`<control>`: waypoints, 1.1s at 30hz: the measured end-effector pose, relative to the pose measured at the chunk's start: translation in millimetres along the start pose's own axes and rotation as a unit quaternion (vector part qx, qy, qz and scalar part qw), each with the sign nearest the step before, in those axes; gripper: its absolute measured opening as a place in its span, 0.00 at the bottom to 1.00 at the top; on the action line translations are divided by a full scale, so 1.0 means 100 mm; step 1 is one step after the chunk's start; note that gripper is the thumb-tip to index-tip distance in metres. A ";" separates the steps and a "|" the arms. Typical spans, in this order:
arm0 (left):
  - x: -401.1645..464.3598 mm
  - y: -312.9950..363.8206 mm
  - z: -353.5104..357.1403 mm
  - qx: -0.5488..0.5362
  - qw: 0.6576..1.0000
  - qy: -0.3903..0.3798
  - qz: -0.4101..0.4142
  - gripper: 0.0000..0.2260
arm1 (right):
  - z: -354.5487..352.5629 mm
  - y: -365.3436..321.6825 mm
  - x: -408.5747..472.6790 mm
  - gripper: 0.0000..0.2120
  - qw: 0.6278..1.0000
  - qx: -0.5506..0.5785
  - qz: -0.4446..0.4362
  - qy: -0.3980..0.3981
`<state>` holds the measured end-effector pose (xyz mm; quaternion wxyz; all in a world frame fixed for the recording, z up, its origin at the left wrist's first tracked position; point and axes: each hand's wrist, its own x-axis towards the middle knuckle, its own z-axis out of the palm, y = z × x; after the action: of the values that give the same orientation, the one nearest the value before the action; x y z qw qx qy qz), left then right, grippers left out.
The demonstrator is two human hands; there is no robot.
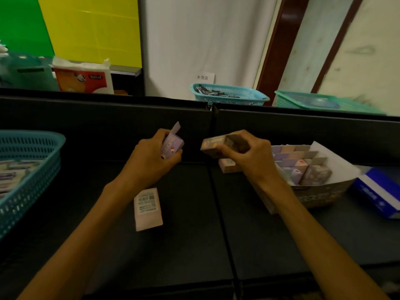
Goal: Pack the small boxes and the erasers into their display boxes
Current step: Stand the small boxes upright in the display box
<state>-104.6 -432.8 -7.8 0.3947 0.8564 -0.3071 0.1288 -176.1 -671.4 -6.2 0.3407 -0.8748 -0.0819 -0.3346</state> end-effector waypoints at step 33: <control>0.67 2.30 1.90 -0.057 0.994 0.026 0.086 0.19 | -2.68 1.68 -0.15 0.18 0.995 -0.021 0.029 -0.093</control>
<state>-200.4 -719.7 35.7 0.4385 0.7989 -0.3763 0.1669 -266.9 -971.8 39.4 0.3232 -0.9110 -0.0806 -0.2430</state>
